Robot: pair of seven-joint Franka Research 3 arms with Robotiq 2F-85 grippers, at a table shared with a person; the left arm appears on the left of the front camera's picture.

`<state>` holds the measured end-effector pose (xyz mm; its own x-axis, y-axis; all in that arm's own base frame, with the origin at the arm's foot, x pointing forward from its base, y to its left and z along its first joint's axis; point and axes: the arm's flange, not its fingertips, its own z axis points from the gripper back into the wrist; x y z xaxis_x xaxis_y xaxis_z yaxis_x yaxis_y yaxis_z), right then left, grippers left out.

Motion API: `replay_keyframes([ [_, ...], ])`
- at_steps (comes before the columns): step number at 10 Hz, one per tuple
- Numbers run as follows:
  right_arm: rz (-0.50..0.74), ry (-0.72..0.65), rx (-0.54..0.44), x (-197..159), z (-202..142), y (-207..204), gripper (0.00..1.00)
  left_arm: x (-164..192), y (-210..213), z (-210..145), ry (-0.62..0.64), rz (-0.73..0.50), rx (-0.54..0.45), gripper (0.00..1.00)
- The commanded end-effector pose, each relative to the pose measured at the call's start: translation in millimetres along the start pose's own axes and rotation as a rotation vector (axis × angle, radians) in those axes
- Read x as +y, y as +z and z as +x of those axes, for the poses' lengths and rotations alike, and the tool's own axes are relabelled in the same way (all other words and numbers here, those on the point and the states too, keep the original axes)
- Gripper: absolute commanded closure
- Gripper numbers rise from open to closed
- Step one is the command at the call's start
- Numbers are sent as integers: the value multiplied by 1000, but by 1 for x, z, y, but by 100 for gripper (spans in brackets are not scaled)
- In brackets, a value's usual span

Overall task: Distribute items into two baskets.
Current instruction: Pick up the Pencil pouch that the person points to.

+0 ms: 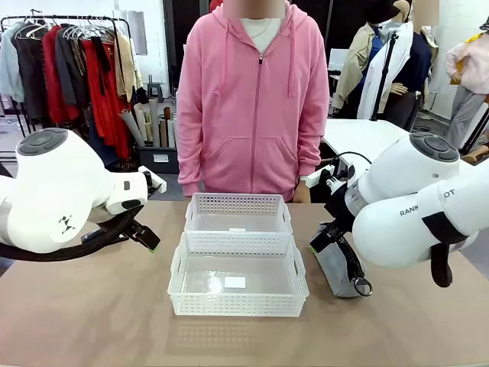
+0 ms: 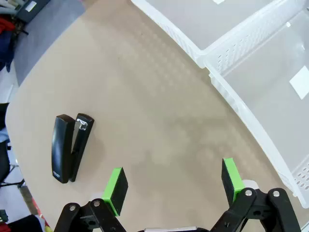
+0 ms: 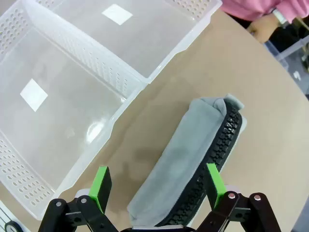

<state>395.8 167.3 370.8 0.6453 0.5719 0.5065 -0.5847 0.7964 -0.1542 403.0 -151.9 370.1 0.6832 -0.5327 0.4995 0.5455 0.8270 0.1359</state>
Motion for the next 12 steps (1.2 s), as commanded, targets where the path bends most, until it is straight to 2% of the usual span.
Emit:
replay_keyframes([
  [1, 0, 0, 0, 0, 0, 0, 0, 0, 0, 0, 0, 0, 0, 0],
  [12, 0, 0, 0, 0, 0, 0, 0, 4, 9, -4, 7, -9, -10, 0],
])
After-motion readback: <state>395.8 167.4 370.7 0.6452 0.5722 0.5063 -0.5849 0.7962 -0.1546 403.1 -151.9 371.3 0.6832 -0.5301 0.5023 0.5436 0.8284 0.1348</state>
